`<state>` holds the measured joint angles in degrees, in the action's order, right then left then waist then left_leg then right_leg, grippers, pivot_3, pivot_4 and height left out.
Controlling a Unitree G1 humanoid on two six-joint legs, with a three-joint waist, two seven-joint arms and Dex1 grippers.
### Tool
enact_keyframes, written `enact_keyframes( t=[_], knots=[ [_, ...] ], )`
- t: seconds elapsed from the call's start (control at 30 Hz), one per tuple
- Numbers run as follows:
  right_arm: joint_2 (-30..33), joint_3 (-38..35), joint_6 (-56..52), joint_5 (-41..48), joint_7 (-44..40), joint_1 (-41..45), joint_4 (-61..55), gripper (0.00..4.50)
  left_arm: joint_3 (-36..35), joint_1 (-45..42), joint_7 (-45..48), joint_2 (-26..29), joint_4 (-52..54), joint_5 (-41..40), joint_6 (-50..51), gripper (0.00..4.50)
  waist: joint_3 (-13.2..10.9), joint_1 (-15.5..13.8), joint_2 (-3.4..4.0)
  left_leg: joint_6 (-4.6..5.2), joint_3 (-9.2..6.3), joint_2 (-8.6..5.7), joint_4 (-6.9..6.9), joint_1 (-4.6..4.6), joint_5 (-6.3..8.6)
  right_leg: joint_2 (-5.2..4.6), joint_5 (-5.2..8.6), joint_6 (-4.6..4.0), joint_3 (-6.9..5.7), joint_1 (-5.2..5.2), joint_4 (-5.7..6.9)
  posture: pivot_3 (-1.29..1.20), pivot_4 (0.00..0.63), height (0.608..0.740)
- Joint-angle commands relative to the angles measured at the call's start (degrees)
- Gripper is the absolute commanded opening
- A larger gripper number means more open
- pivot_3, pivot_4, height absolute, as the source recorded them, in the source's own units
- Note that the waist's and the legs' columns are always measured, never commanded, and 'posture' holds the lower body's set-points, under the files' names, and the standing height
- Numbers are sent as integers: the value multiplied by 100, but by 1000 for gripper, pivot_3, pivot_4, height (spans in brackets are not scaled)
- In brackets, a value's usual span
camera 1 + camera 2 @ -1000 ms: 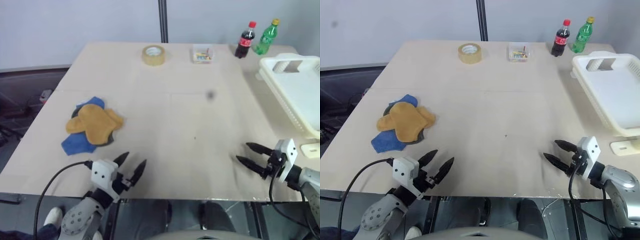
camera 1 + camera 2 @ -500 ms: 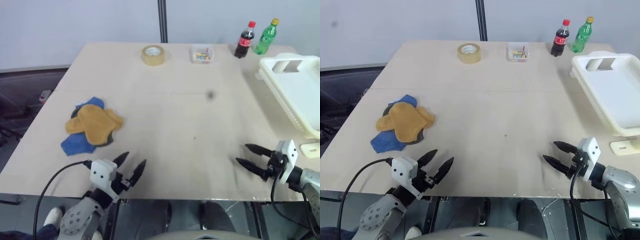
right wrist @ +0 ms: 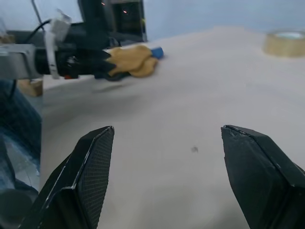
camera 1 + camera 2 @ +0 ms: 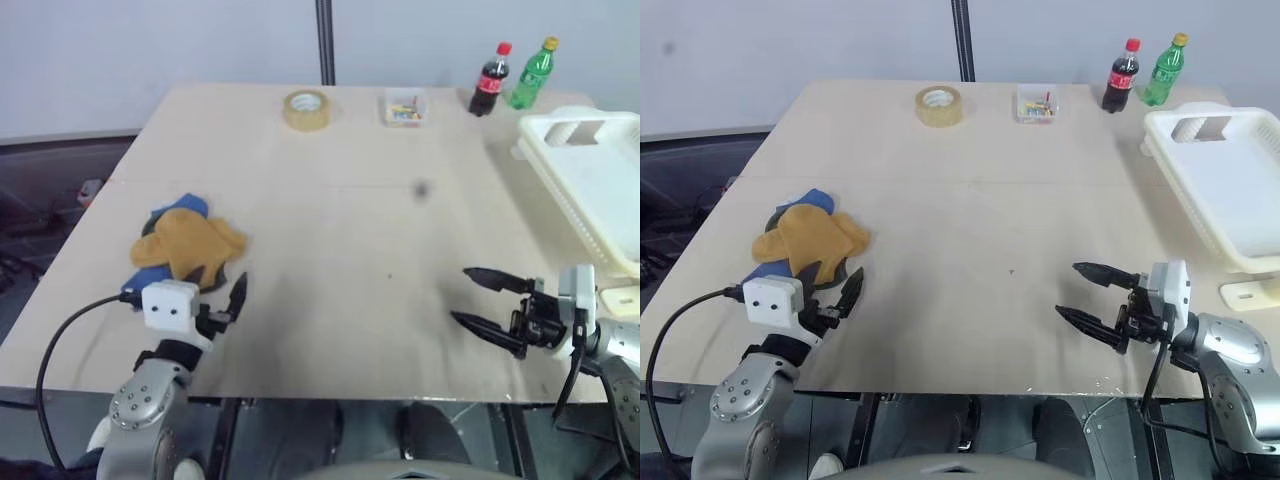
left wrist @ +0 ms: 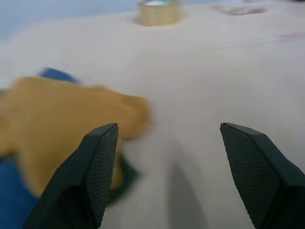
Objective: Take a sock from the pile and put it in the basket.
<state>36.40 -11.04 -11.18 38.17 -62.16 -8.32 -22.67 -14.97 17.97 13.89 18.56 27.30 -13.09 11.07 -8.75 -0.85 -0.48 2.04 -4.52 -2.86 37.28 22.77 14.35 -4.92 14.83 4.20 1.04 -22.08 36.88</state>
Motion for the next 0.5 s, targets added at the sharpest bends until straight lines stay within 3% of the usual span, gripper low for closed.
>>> enact_keyframes(
  t=[0.03, 0.5],
  knots=[
    [38, -15, 15, 63, -19, 15, -230, 3699, -280, -174, -327, 182, -96, 453, 54, 3687, 0, -9, 0, 0, -2, 0, -1, 0, 0, 0, 0, 0, -1, 0, 0, 0, 150, 738],
    [-37, 45, 200, -139, -32, -65, -77, 3699, -214, -234, -431, 334, -307, 1154, 297, 3687, 0, -3, 0, -1, -6, 1, -1, 0, 0, -5, 0, -1, -4, 0, 0, 0, 150, 738]
  ],
)
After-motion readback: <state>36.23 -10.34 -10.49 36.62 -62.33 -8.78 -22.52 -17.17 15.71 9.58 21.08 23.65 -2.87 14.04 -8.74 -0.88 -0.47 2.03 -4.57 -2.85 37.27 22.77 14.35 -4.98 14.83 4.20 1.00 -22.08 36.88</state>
